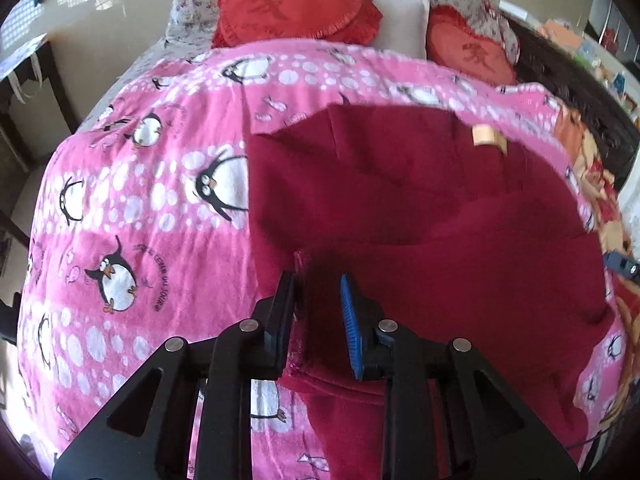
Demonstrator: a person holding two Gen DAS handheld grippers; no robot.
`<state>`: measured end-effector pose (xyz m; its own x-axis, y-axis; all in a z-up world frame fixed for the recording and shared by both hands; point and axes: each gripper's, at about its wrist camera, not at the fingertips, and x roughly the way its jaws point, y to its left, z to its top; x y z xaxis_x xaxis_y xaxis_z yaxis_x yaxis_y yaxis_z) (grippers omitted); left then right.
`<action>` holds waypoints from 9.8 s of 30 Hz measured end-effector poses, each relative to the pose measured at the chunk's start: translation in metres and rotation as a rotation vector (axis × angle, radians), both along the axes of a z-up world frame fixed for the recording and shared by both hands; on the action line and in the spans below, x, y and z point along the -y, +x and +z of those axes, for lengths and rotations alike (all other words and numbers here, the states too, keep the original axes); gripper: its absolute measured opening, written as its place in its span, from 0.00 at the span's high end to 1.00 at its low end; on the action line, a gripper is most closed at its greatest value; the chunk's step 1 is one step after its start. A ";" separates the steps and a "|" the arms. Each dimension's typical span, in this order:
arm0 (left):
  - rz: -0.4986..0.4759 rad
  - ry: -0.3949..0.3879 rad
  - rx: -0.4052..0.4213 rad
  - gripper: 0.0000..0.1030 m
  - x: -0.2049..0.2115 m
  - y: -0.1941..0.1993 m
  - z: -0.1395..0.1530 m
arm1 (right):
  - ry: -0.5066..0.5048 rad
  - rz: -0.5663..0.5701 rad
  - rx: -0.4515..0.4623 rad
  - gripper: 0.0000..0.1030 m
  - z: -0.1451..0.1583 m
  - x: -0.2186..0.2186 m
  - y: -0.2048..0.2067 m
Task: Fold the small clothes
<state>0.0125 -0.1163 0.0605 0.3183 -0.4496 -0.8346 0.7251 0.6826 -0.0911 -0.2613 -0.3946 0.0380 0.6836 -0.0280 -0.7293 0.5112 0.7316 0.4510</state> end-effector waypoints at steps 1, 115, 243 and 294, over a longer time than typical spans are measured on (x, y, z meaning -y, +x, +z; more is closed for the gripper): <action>0.002 -0.007 -0.008 0.79 -0.001 0.001 0.000 | 0.002 0.002 -0.001 0.46 0.000 0.000 0.000; 0.033 0.098 -0.111 0.62 -0.193 -0.171 -0.015 | 0.170 0.241 -0.102 0.49 -0.031 -0.172 -0.140; 0.021 -0.205 -0.194 0.82 0.027 0.044 0.053 | 0.249 -0.088 0.278 0.64 0.005 0.073 0.007; -0.179 -0.147 -0.151 0.28 -0.076 -0.052 -0.006 | -0.053 0.022 -0.071 0.95 -0.027 -0.036 -0.036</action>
